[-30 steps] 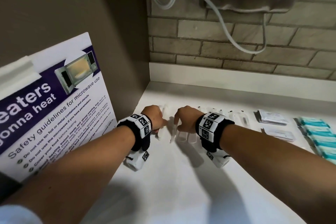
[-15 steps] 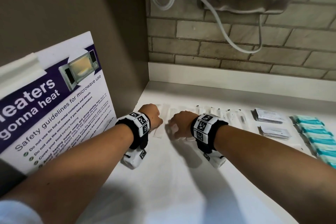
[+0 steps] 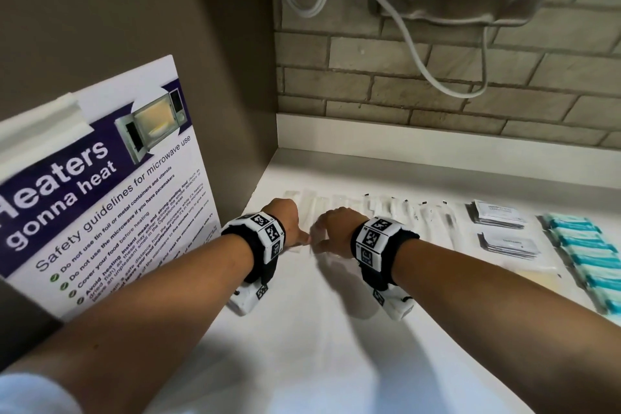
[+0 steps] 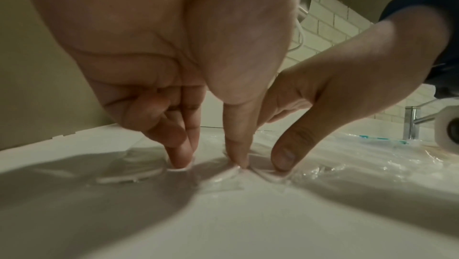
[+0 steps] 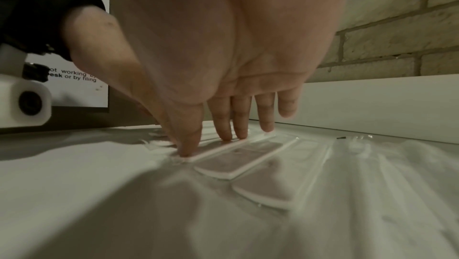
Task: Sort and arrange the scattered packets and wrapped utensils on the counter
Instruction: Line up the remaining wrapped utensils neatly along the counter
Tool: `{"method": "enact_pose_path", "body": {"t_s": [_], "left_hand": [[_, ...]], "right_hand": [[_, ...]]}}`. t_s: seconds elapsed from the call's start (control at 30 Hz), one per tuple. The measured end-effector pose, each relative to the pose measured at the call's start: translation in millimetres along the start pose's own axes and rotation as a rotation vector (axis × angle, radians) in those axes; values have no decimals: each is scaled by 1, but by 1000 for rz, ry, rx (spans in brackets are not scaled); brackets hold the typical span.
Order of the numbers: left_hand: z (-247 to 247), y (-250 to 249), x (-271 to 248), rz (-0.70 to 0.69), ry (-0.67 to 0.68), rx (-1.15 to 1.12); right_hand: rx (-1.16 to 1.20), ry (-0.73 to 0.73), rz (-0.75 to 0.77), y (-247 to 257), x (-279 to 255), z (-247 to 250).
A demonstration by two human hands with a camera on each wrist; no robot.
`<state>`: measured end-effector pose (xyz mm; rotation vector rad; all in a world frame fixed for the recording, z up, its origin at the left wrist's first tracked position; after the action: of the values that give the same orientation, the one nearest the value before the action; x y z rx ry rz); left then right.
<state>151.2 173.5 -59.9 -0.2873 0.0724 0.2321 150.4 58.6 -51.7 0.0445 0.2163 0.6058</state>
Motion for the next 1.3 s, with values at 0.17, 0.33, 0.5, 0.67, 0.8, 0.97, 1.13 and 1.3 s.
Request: {"method": "enact_pose_path", "body": {"t_s": [0.17,0.33,0.5,0.67,0.8,0.97,1.13,1.3], "left_hand": [[8,4,5,-2,-10,-15],[23,12,6,-39,-75,82],[2,25,1,-34,77,176],[0,29,1,-57,59,264],[4,29,0,-45,45,298],[8,30,-2,-45,42,350],[8,30,-1,-37,34,362],[8,31,2,-29,28,325]], "right_hand": [[15,-58,-49,2,10,-4],[-18,-113,-14,16,20,3],[-76,-14,15,30,25,-13],[-63,-33,33,39,29,-13],[-47,-76,11,44,29,-11],[-25,-93,-3,44,29,-12],[-22,-81,-8,41,32,-16],[-2,-68,-23,39,35,-17]]}}
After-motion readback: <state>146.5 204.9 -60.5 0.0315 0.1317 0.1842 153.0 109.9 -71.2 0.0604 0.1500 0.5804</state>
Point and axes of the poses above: each hand's wrist, its own x-axis towards the middle knuckle, its own z-axis out of the back of the hand, y = z × x, the point moved 7 cm from there along x, towards the middle knuckle, and after that the axes turned 9 degrees about -y, right-handed, at the moved point
